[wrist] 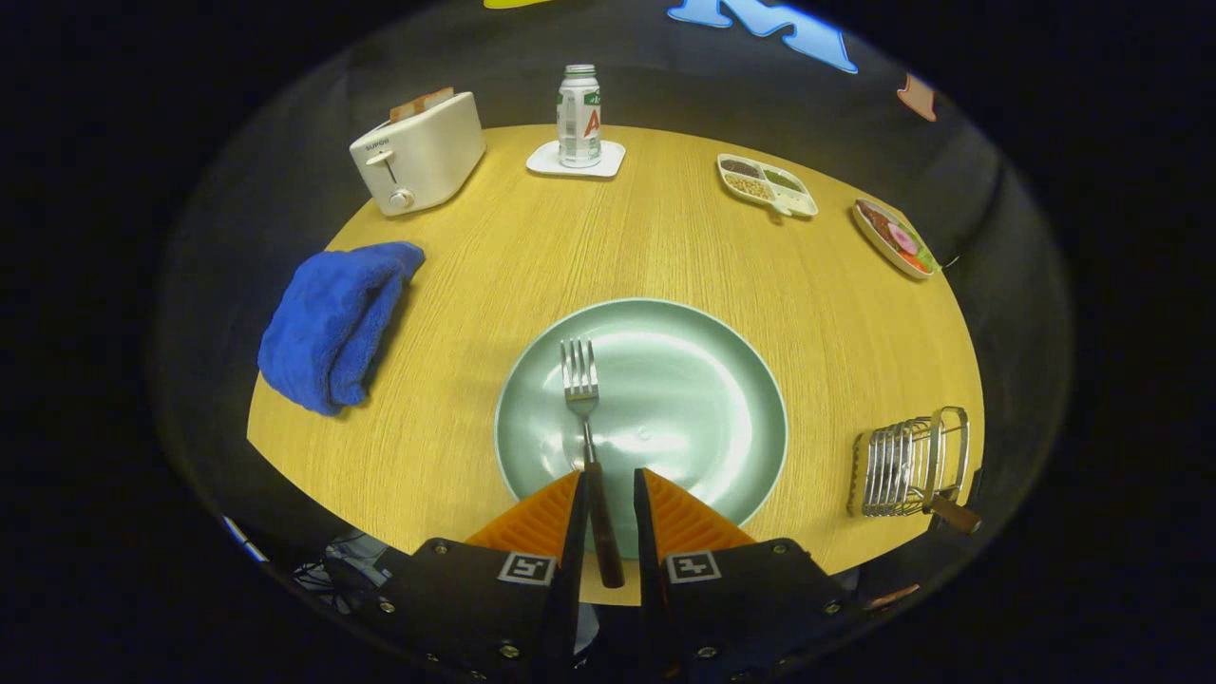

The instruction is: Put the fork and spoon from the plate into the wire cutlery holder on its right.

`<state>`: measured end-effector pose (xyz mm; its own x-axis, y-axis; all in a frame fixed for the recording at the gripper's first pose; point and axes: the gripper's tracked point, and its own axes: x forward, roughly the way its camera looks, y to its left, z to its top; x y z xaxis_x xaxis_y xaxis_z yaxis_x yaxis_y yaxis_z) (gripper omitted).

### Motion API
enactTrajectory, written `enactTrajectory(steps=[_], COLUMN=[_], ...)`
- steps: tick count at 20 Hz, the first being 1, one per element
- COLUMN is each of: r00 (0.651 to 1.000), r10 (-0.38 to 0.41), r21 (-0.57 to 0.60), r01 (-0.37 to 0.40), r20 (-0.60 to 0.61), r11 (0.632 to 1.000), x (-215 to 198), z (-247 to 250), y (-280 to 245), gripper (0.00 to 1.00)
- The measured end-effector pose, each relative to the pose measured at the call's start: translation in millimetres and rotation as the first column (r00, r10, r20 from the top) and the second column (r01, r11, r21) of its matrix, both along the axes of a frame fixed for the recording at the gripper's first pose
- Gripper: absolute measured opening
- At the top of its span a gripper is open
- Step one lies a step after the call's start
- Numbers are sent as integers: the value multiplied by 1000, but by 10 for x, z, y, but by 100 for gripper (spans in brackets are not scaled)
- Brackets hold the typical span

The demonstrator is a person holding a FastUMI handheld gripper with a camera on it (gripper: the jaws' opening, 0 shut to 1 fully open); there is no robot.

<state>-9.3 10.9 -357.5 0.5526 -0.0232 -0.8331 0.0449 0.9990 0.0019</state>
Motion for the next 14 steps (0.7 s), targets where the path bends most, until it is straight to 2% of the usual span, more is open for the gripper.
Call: enactTrajectory(steps=[7,14], r00=[998,995], r10=[35,33], r21=[34,48], r01=[-33,-29], r20=[-49,-97], r11=[999,998], x=[32,-66], z=[-242,-433], y=[119,91], gripper=[28,28])
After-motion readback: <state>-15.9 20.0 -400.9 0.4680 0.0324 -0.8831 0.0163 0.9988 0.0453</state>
